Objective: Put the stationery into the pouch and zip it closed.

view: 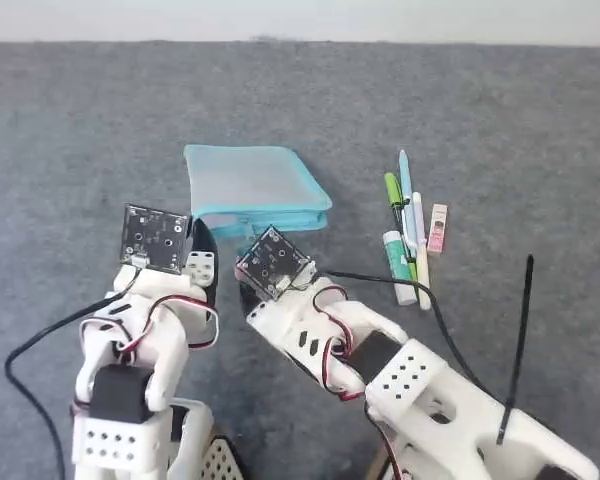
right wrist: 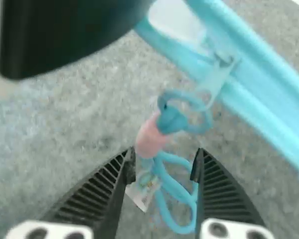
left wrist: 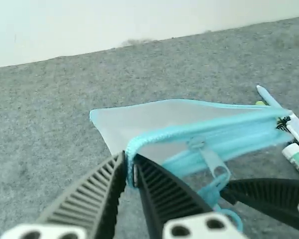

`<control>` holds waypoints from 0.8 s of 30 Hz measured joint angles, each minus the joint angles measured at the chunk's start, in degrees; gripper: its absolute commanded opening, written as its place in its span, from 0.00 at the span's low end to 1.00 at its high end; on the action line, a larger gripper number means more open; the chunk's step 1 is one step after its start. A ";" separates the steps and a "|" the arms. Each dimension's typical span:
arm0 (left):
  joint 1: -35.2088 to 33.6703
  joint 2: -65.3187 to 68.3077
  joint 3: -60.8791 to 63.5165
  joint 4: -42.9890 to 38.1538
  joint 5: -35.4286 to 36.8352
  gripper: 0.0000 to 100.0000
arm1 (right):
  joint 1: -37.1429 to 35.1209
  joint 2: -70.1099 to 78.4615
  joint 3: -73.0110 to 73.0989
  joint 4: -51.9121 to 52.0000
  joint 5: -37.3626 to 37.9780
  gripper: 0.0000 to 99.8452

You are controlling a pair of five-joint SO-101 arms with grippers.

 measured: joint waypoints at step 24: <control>-2.64 0.00 0.53 -0.70 0.00 0.01 | 0.00 3.52 -5.63 -1.14 -2.73 0.26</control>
